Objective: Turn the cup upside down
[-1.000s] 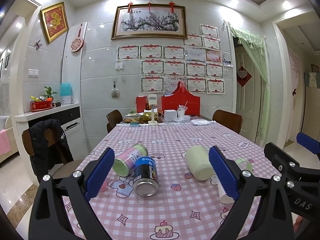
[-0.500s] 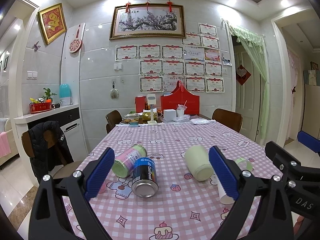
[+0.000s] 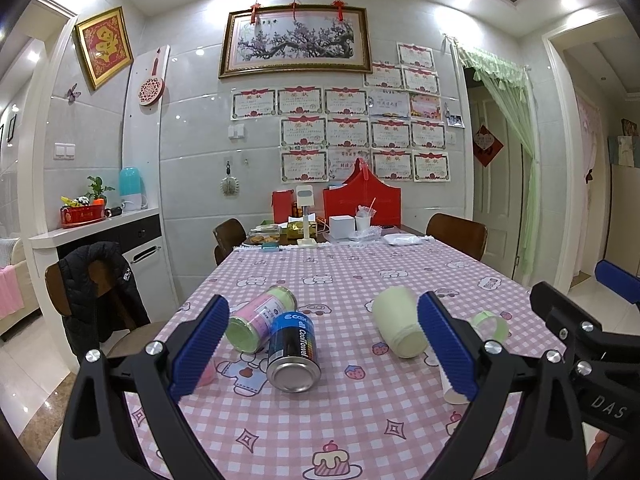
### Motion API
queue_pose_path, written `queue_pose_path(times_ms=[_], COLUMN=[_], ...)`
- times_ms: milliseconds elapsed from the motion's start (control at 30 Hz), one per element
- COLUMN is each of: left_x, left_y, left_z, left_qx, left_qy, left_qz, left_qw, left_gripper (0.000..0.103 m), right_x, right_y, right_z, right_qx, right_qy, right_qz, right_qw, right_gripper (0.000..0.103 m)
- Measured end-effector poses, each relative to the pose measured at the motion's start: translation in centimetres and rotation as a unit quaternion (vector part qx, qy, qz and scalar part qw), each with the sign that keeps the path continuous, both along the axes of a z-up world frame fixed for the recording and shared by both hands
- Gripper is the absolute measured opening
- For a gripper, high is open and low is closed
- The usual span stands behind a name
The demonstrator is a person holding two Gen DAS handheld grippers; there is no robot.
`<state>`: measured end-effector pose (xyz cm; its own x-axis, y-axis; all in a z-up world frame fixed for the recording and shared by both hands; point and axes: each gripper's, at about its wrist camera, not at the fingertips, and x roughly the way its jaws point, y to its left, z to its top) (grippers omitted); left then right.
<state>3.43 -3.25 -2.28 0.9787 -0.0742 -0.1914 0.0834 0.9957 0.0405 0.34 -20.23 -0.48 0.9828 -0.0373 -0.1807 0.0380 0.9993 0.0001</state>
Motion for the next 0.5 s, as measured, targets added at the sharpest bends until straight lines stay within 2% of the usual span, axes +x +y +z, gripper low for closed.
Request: queue_pose_path(times_ms=[500], left_x=[-0.15], left_y=[0.29], left_z=[-0.09], left_qx=[0.003], left_qy=[0.007], left_qz=[0.003], left_qw=[1.0], left_gripper=[0.094], right_x=[0.46], right_y=[0.43], right_z=[-0.82], right_qx=[0.0], right_qy=[0.005], right_qz=[0.006], right_qw=[1.0], right_gripper=[0.095])
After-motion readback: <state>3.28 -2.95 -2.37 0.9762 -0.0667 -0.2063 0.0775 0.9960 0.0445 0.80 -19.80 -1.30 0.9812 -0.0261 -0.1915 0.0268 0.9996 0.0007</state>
